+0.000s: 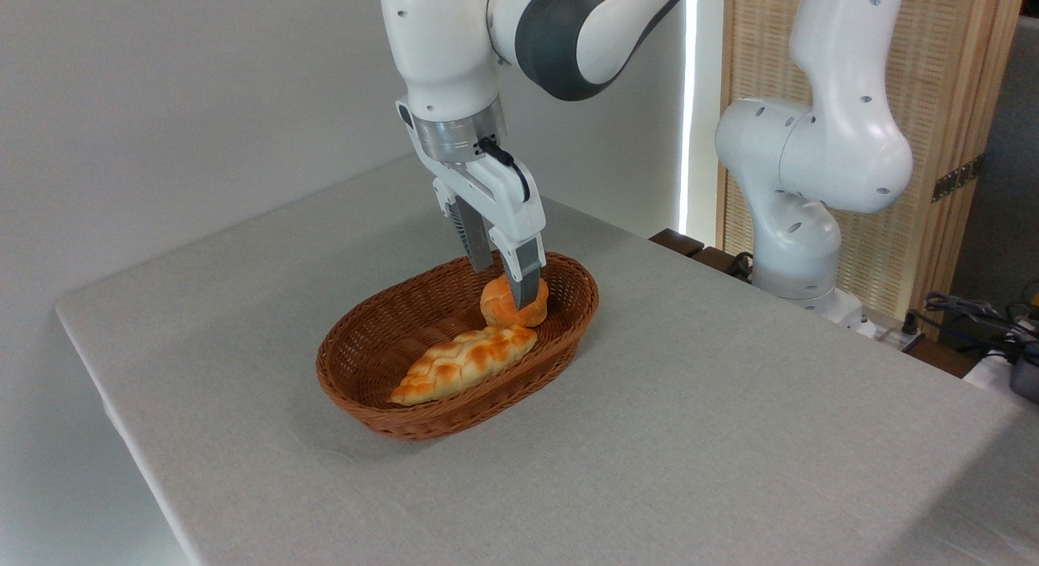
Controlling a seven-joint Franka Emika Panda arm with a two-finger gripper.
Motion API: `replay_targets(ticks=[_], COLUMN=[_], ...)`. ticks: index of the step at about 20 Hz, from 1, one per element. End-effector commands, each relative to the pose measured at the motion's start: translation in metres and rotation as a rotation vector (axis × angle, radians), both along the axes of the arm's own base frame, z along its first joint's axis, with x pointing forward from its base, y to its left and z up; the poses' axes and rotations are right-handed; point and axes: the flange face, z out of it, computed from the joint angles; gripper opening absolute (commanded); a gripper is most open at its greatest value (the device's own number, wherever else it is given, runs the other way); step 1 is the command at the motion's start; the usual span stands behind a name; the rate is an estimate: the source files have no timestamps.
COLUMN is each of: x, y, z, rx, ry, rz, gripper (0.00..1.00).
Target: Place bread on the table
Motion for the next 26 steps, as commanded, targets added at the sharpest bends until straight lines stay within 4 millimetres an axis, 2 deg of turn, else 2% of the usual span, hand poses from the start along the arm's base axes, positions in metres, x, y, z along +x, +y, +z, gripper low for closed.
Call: replay_targets(ticks=[1,5,23,26], x=[-0.002,-0.006,-0.002,-0.002], y=[-0.001,-0.007,-0.011,-0.012], z=[-0.004,-0.015,-0.020,-0.027], rx=[-0.006,0.002,-0.044,-0.044], ry=[0.012,0.030,0.027,0.041], rz=[-0.001,-0.015,0.009,0.009], gripper=[1.00,1.00,1.00,1.00])
